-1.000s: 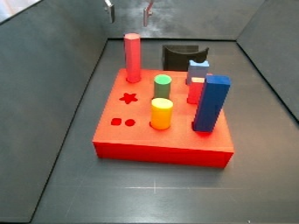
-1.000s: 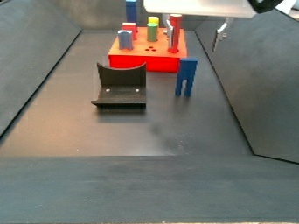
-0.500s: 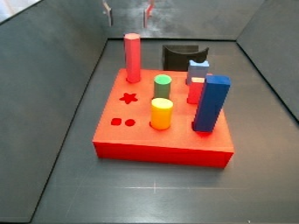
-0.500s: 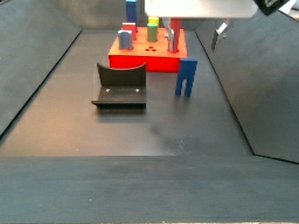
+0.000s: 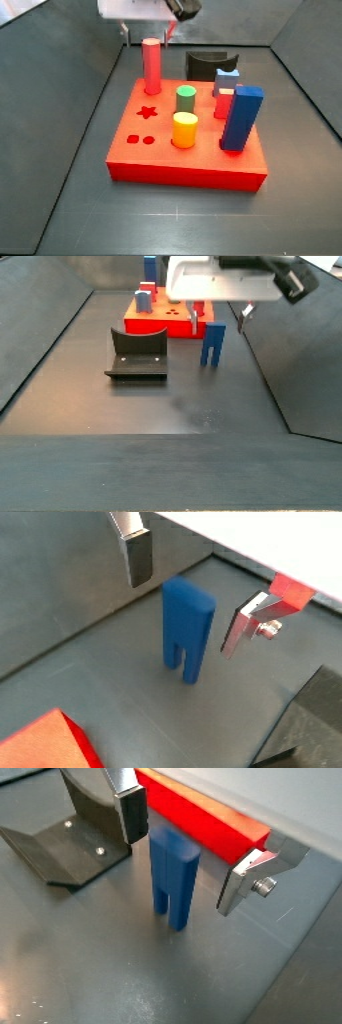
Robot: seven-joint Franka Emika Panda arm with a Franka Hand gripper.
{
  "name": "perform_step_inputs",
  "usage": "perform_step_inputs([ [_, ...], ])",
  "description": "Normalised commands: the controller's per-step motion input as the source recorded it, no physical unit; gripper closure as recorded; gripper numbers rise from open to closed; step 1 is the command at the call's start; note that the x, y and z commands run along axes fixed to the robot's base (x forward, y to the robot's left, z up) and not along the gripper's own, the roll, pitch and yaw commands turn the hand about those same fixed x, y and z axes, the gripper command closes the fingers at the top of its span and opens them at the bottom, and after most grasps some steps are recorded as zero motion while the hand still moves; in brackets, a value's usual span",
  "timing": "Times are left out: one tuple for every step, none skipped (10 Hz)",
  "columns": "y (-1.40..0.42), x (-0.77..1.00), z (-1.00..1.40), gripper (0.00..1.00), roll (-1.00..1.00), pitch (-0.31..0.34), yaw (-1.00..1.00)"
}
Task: Pick up the square-circle object. Move up. Place the square-circle object on the fixture. Regrasp the square-circle object. Rotate the square-circle object. Move to above the board. Insert the square-circle object.
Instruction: Rotate the square-circle object, then move to above the board.
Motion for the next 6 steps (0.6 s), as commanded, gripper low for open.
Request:
perform_step_inputs([
  [0.00, 0.04, -0.42, 0.00, -0.12, -0.039, 0.02],
  [0.00, 0.04, -0.25, 0.00, -0.13, -0.040, 0.02],
  [0.00, 0.00, 0.00, 1.00, -0.14, -0.040, 0.02],
  [-0.10, 0.06, 1.00, 1.00, -0.04, 0.133, 0.41],
  [-0.10, 0.06, 1.00, 1.00, -0.04, 0.135, 0.41],
  [-0.10, 0.06, 1.00, 1.00, -0.03, 0.142, 0.29],
])
